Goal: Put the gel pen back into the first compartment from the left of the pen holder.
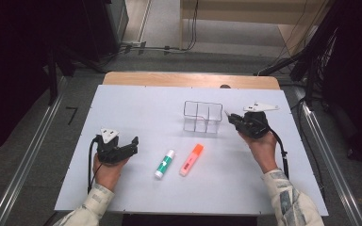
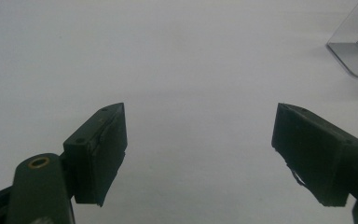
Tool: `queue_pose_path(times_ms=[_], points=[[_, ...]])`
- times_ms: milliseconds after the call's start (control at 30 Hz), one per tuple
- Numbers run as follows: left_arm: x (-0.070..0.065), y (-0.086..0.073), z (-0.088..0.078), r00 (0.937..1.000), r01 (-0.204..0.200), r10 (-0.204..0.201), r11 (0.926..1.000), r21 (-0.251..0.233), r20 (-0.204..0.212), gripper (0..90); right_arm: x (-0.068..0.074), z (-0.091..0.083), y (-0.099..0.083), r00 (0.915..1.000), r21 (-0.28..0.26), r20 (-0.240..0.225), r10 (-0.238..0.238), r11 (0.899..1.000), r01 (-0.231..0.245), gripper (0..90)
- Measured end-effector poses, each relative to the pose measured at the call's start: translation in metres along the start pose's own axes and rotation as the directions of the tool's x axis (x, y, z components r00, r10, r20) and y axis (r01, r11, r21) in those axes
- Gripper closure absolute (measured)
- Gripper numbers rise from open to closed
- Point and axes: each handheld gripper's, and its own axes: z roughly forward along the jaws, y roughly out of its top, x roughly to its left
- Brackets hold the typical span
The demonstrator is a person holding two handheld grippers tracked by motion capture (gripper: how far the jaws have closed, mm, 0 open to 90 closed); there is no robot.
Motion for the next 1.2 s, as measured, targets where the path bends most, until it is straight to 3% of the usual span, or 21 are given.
queue_pose_path(times_ms=[767,1200], points=[[0.0,0.0,0.0,1.0,0.0,0.0,1.0,-0.003,0.004,18.0,0.014,0.001,0.01,0.9992,-0.022,-0.033,-0.023,1.0,0.023,78.9],[0.0,0.0,-0.001,1.0,0.0,0.0,1.0,-0.003,0.004,18.0,0.026,0.009,0.026,0.9969,-0.038,-0.065,-0.043,0.998,0.041,78.9]])
